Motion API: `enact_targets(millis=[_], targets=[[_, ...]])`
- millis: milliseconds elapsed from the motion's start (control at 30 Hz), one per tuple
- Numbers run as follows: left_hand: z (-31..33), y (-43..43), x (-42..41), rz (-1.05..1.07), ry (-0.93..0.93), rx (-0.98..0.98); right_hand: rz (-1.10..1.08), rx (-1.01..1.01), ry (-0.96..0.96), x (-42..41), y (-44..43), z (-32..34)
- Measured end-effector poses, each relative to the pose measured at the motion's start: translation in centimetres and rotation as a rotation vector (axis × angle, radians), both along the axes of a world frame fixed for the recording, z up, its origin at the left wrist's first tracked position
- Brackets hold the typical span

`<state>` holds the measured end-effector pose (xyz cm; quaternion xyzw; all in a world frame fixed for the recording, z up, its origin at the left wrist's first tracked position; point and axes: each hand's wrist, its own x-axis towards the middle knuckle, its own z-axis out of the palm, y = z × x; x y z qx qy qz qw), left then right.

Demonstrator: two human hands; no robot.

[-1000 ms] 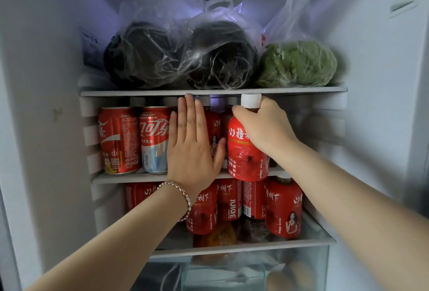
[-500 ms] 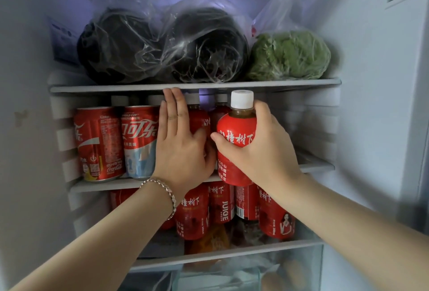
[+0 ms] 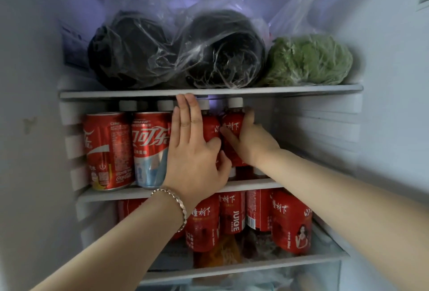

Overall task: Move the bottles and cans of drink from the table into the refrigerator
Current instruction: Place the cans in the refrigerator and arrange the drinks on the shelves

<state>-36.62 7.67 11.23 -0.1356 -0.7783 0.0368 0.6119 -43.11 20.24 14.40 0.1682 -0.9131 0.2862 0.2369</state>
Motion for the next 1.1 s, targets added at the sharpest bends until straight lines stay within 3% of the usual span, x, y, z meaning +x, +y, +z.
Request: enact_targets(millis=[200, 267, 333, 400, 433, 500, 567, 633, 767, 1100], targets=[[0.1, -0.1, 0.1, -0.002, -0.029, 0.005, 0.112, -0.047, -0.251, 2.0, 1.6, 0.7], [0.1, -0.1, 0.2, 0.000, -0.052, 0.003, 0.050, -0.210, -0.065, 4.6, 2.6, -1.1], [0.1, -0.2, 0.3, 0.008, -0.068, 0.011, 0.039, -0.381, 0.350, 7.3, 3.6, -4.5], [0.2, -0.1, 0.4, 0.011, -0.073, 0.015, 0.042, -0.336, 0.648, 8.4, 4.8, -8.7], [0.1, 0.0, 0.4, 0.012, -0.070, 0.016, 0.017, -0.261, 0.672, 8.3, 5.6, -10.8], [0.1, 0.0, 0.5, 0.009, -0.067, 0.018, -0.133, -0.186, 0.499, 7.8, 6.8, -13.8], [0.2, 0.1, 0.5, 0.003, -0.074, 0.017, -0.298, -0.264, 0.157, 7.3, 7.6, -14.9], [0.1, 0.0, 0.6, 0.000, -0.083, 0.018, -0.265, -0.393, -0.082, 6.7, 7.8, -15.0], [0.1, 0.0, 0.7, -0.010, -0.084, 0.016, -0.154, -0.596, -0.104, 6.1, 7.4, -14.7], [0.3, 0.1, 0.7, -0.004, -0.091, 0.040, -0.181, -0.547, -0.200, 7.6, 7.1, -13.7]])
